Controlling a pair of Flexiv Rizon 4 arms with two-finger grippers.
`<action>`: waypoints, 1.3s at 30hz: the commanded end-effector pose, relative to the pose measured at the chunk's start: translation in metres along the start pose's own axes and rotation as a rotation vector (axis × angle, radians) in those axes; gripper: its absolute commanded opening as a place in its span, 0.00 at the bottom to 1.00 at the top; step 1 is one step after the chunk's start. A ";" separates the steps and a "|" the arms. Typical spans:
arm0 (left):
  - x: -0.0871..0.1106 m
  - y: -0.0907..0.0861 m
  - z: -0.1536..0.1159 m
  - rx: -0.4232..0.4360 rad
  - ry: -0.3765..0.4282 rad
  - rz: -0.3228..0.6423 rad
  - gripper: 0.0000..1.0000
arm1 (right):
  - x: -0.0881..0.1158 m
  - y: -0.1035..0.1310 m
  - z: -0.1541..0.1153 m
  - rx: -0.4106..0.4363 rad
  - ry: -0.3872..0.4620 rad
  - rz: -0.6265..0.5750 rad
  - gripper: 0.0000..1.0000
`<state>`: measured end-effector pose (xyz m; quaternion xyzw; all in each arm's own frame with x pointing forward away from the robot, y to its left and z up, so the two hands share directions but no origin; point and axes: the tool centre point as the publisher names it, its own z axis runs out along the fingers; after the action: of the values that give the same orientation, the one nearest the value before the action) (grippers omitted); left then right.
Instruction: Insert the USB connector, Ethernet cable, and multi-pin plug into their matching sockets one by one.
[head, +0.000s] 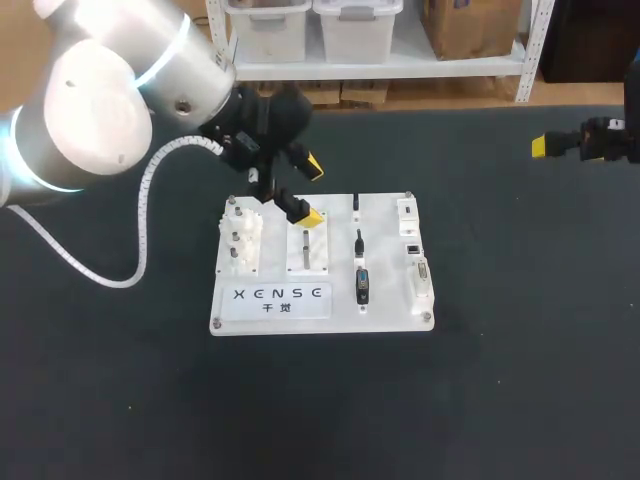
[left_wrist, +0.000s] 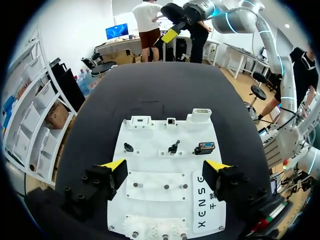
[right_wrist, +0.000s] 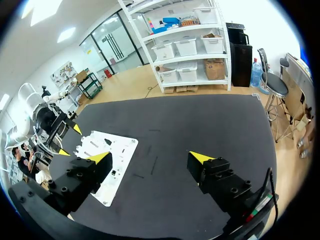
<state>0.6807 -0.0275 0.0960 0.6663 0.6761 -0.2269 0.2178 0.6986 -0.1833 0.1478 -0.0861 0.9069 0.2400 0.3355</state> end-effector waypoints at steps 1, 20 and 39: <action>0.000 0.001 0.000 0.003 0.004 0.000 1.00 | 0.000 0.000 0.000 0.003 0.000 0.000 1.00; 0.000 0.001 0.000 0.003 0.004 0.000 1.00 | -0.038 0.106 0.132 -0.197 0.484 -0.729 1.00; 0.000 0.001 0.000 0.003 0.004 0.000 1.00 | 0.021 0.151 0.197 0.313 0.614 -0.204 1.00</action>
<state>0.6807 -0.0272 0.0957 0.6663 0.6759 -0.2272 0.2180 0.7445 0.0349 0.0699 -0.2896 0.9449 0.1102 0.1053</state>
